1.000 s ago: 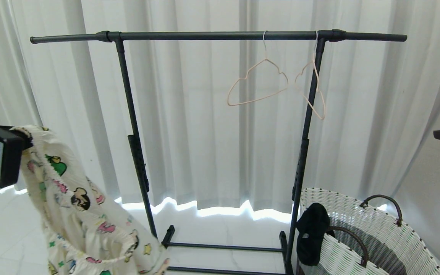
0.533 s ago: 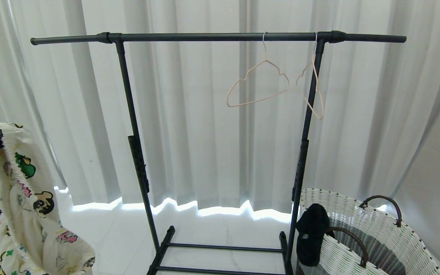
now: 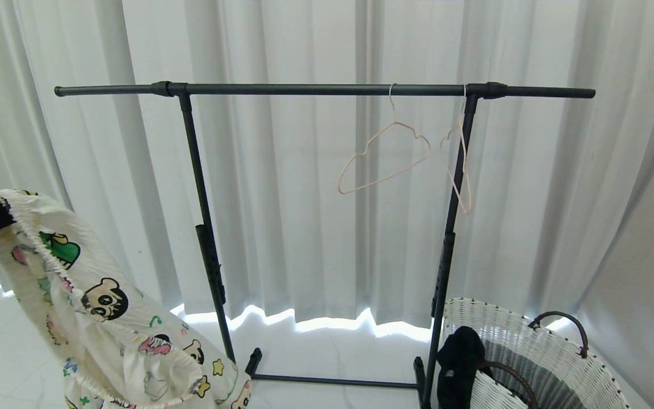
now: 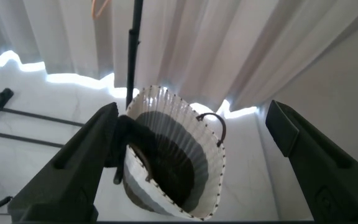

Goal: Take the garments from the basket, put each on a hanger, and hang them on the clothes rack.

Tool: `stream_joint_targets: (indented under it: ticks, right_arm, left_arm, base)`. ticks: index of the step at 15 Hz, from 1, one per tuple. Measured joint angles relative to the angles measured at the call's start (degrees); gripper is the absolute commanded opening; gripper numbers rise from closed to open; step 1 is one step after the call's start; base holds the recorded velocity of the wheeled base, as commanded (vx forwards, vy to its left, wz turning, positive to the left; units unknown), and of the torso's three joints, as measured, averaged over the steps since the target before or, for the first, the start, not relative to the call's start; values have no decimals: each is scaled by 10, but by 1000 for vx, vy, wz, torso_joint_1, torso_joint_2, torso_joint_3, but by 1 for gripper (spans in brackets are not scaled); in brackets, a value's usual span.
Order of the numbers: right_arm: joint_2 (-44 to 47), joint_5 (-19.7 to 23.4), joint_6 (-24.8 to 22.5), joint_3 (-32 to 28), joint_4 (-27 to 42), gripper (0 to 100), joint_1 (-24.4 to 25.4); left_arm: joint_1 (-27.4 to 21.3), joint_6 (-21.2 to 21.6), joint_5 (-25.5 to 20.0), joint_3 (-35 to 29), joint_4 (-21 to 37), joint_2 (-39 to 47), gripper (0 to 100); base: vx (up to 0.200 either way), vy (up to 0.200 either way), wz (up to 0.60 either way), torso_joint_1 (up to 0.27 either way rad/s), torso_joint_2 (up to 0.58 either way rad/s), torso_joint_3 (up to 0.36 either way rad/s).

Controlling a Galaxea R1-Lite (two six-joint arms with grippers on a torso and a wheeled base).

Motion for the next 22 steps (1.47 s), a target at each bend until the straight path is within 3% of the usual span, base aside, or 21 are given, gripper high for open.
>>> stream_joint_targets:
  ticks: [12, 17, 22]
  right_arm:
    - [0, -2, 1, 0, -16, 100, 1]
    - [5, -2, 4, 2, -60, 100, 1]
    - [14, -4, 7, 2, -72, 100, 1]
  left_arm:
    - [0, 5, 0, 0, -10, 6, 0]
    - [0, 7, 0, -9, -63, 26, 0]
    - [1, 7, 1, -11, -65, 32, 0]
  base:
    - [0, 0, 0, 209, -480, -276]
    - [0, 0, 0, 37, -77, -39]
    - [0, 200, 0, 6, -3, 2]
